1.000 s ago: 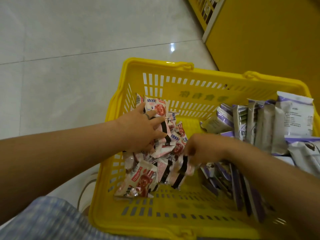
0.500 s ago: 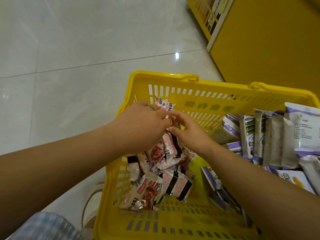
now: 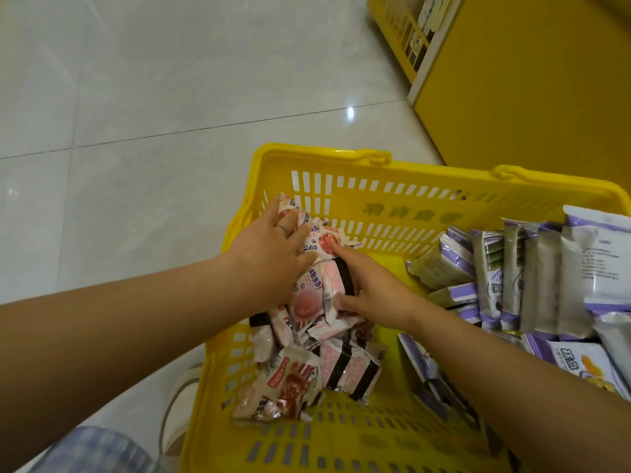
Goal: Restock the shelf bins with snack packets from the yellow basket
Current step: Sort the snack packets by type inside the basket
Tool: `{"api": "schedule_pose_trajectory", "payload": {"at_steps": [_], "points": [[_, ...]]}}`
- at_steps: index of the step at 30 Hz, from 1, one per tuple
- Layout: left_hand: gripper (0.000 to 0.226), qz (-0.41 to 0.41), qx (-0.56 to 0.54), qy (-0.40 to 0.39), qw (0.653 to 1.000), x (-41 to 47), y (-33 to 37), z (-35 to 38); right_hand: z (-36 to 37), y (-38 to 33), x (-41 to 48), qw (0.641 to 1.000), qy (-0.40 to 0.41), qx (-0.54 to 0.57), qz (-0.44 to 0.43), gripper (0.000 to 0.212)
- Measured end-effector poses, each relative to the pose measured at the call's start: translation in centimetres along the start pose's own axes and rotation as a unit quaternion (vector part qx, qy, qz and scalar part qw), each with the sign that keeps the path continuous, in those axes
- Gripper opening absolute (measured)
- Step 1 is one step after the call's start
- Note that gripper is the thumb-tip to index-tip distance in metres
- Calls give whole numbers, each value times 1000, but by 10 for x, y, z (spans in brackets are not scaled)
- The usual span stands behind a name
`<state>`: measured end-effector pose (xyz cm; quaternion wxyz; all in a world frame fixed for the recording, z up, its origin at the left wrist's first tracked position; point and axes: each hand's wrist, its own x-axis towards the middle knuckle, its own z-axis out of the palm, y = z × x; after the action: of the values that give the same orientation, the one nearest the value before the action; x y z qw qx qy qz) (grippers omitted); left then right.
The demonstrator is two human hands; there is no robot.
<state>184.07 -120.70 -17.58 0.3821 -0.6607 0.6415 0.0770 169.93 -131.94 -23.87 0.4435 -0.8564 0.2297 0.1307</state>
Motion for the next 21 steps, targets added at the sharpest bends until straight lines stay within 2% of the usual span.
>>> {"api": "schedule_pose_trajectory", "payload": {"at_steps": [3,7,8,12,15,18,21], "points": [[72,0,10,25,1000,-2,1,5,11,-9,11,997,76,26,-19,80],[67,13,18,-17,1000,-1,2,3,19,-4,14,997,25,-67,-3,82],[67,11,14,-30,999,1,2,2,15,-2,13,998,10,-62,3,85],[66,16,-1,-6,1000,3,3,-2,-3,2,6,997,-5,72,-14,98],[63,24,-19,24,999,1,5,-1,-5,7,2,988,7,152,21,105],[65,35,-23,46,998,0,10,0,2,9,2,978,26,195,68,108],[67,38,-33,58,997,0,11,3,6,9,2,978,47,185,88,98]]}}
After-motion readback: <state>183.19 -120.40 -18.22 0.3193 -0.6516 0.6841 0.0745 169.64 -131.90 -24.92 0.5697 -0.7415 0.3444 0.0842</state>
